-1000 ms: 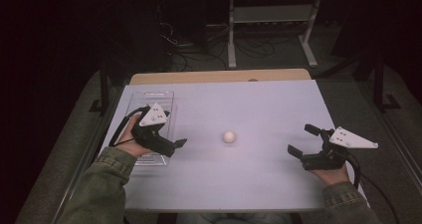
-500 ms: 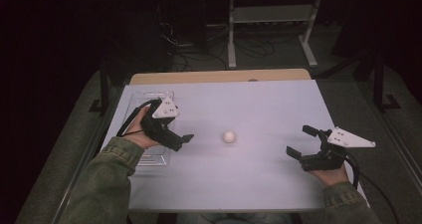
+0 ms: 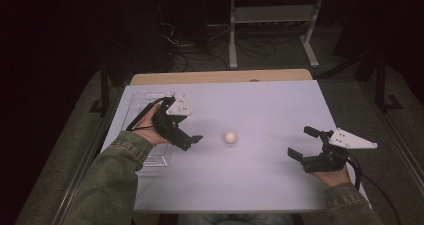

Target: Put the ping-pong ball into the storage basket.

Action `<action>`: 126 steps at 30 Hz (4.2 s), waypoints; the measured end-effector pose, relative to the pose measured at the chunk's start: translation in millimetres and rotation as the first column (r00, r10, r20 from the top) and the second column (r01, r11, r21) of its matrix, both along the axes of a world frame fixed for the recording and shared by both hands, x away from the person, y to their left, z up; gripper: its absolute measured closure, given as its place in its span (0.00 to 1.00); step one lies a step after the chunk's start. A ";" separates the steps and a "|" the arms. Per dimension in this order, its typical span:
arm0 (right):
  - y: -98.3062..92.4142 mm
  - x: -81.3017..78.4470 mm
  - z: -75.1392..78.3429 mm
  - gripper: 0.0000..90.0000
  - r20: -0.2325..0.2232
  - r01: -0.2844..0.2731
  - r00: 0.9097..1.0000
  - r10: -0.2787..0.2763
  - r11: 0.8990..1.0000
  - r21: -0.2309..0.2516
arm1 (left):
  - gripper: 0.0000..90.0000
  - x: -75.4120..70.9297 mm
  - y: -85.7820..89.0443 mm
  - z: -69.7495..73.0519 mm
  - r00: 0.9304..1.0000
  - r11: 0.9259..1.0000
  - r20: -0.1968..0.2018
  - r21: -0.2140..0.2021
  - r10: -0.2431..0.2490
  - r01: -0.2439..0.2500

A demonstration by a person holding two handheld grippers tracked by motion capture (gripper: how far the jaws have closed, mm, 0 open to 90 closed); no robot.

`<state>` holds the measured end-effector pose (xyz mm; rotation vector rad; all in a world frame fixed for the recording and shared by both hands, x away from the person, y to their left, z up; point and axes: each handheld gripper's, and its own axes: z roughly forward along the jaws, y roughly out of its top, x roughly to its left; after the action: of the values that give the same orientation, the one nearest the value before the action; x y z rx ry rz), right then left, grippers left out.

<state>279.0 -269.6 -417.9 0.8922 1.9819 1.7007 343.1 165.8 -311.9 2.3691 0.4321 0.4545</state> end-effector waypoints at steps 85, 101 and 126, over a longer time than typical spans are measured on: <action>4.7 1.0 -0.1 0.00 -0.004 -0.080 0.997 0.080 0.996 -0.031 | 0.00 56.5 -106.6 -52.3 0.964 0.954 -0.209 0.214 -0.165 0.210; 4.3 1.0 -0.8 0.00 -0.009 -0.078 0.997 0.078 0.996 -0.036 | 0.00 64.5 -114.5 -68.4 0.954 0.939 -0.236 0.245 -0.183 0.241; 3.9 2.1 -2.4 0.00 -0.028 -0.082 0.996 0.081 0.996 -0.033 | 0.17 71.6 -124.1 -82.4 0.926 0.930 -0.306 0.219 -0.221 0.295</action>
<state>281.1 -265.7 -420.3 0.8373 2.0848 1.7010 414.7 41.8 -394.3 2.7130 0.1801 0.0552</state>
